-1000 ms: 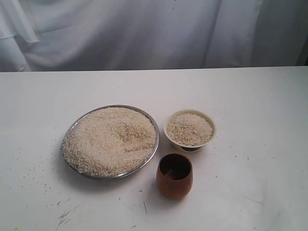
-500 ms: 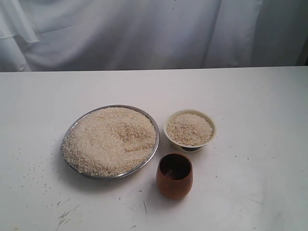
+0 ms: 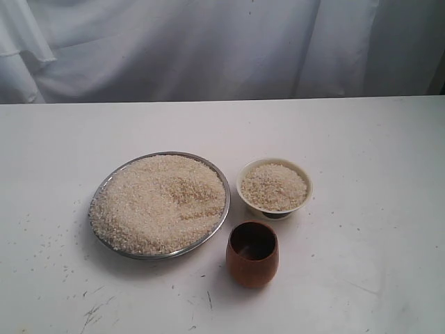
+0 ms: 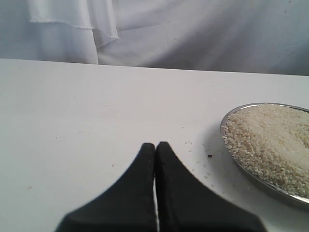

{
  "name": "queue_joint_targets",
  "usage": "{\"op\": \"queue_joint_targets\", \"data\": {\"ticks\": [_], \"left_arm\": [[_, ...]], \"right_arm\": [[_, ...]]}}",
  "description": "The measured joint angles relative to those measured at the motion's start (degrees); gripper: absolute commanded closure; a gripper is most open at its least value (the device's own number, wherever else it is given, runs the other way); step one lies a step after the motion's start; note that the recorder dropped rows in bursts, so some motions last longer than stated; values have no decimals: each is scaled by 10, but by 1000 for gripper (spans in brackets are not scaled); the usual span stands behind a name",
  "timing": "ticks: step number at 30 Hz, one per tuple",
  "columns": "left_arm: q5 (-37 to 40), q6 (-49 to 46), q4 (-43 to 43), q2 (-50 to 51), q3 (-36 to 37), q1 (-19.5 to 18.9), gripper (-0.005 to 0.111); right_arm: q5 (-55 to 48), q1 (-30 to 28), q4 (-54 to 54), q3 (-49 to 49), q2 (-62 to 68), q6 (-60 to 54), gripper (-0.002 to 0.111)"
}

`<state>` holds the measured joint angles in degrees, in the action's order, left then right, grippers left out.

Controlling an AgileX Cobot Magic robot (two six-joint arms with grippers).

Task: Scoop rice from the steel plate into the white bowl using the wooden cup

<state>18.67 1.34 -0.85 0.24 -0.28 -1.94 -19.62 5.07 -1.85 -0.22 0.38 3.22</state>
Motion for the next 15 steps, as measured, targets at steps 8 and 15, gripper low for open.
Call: {"op": "queue_joint_targets", "data": {"ticks": [8,15], "left_arm": [[0,0,0,0,0,0,107],[0,0,0,0,0,0,107]], "right_arm": [[-4,0,0,0,0,0,108],[-4,0,0,0,0,0,108]]}}
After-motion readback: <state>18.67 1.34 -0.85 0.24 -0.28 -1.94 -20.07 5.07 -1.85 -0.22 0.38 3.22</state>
